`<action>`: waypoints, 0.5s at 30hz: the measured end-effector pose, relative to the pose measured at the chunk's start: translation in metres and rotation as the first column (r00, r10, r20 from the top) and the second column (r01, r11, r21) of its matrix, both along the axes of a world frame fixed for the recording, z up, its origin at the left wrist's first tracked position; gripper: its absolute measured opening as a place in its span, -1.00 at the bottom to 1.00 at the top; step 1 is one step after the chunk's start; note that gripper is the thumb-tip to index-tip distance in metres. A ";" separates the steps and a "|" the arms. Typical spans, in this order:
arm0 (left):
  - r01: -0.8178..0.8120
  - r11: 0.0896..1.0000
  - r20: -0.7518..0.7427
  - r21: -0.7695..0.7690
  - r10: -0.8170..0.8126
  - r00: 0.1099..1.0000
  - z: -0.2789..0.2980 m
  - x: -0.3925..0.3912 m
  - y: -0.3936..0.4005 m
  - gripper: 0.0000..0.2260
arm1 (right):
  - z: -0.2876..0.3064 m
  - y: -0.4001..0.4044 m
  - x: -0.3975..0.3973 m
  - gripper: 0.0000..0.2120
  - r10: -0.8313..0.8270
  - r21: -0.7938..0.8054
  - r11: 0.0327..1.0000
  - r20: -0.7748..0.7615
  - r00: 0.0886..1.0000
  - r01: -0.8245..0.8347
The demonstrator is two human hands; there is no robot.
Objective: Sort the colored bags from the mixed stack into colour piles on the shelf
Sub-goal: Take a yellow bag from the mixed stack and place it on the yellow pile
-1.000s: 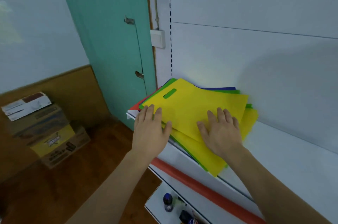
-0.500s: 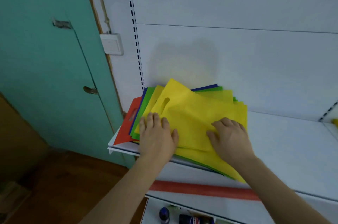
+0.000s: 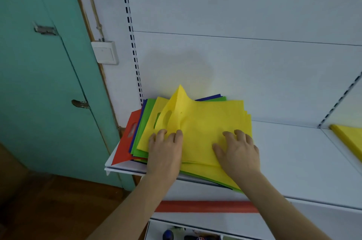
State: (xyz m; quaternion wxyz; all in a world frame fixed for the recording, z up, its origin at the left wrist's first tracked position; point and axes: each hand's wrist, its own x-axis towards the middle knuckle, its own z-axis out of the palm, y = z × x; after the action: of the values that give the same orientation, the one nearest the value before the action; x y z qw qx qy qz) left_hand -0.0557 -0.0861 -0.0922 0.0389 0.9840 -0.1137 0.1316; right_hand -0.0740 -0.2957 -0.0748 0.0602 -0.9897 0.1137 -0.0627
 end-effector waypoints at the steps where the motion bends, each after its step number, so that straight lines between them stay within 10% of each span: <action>1: 0.037 0.999 0.020 -0.011 -0.037 0.999 0.000 0.001 0.000 -0.61 | 0.001 -0.003 0.001 -0.31 -0.037 0.029 0.999 -0.019 0.999 0.038; 15: -0.288 0.946 -0.039 0.151 0.297 0.954 -0.003 0.000 -0.001 -0.35 | 0.000 -0.028 0.017 -0.14 -0.085 0.066 0.994 -0.052 0.995 0.088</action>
State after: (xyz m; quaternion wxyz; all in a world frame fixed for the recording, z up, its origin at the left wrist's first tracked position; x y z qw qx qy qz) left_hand -0.0557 -0.0875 -0.0953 -0.0486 0.9937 0.0257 0.0972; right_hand -0.0574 -0.3242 -0.0743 0.0886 -0.9825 0.1599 -0.0368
